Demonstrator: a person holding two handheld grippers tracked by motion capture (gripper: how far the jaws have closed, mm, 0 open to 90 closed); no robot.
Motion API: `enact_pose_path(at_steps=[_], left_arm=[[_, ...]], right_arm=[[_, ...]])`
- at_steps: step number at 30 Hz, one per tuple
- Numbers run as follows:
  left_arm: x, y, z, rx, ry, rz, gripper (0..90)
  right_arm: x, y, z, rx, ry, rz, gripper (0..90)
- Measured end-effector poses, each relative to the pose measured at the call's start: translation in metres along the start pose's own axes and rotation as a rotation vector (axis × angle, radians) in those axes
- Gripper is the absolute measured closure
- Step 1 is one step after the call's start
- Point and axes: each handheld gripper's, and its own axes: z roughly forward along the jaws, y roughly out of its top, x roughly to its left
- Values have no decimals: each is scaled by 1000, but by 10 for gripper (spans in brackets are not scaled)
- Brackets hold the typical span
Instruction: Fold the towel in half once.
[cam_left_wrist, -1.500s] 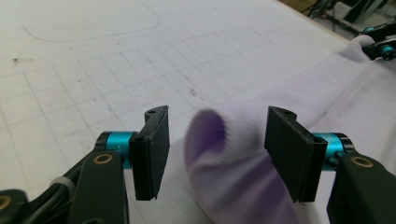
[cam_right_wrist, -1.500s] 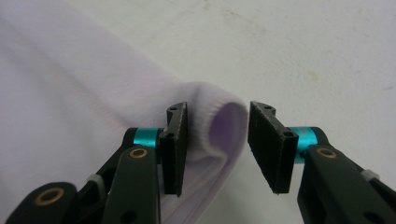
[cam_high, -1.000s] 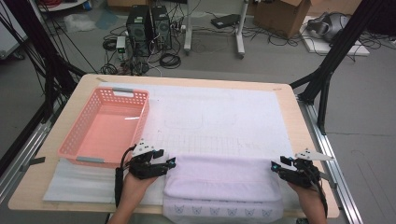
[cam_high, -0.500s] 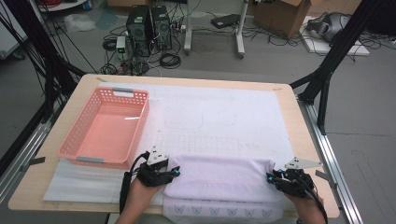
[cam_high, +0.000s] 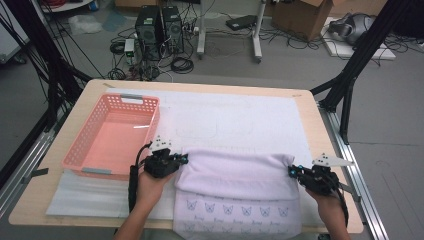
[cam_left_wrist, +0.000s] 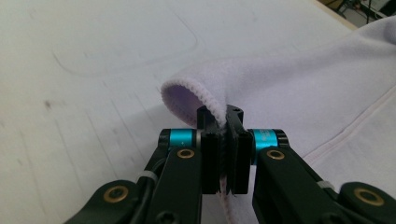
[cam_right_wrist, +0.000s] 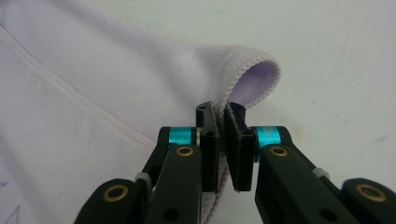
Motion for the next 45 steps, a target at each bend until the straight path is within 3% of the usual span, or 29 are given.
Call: enact_pose_path(at_steps=[6,12,15,18,20,25,28,30,32,35,38,39,40,42,45], left_arm=[[20,26,22,-3,36,-17,858],[32,37,41,-8,73,-32,857],[38,43,47,-18,86,-41,858],[42,50,50,-37,99,-38,858],[45,51,51,-74,100,-57,857],[52,46,57,-49,109,-68,857],[49,42,62,-20,94,-44,842],[47,40,62,-17,106,-31,712],[49,38,59,-28,107,-43,601],[47,33,53,-52,81,-45,562],[43,29,52,7,11,-51,506],[41,29,52,23,5,-37,493],[38,28,51,21,-2,-26,489],[34,21,50,-13,-2,-43,502],[30,8,56,68,2,-40,564]], right_arm=[[-22,23,21,-13,-19,8,849],[-36,43,43,1,-68,-8,848],[-42,51,50,-1,-87,6,849],[-46,59,56,-13,-109,12,849],[-47,63,59,-30,-119,25,849],[-50,71,67,-54,-151,25,861],[-53,69,74,-36,-162,64,861],[-55,66,79,-11,-150,94,838],[-55,65,81,4,-155,111,727],[-57,64,74,-20,-142,144,653],[-57,61,65,-19,-110,151,640],[-56,59,64,-13,-88,150,634],[-55,57,62,-12,-78,145,632],[-53,52,62,6,-51,146,623],[-50,44,68,59,-50,134,621]])
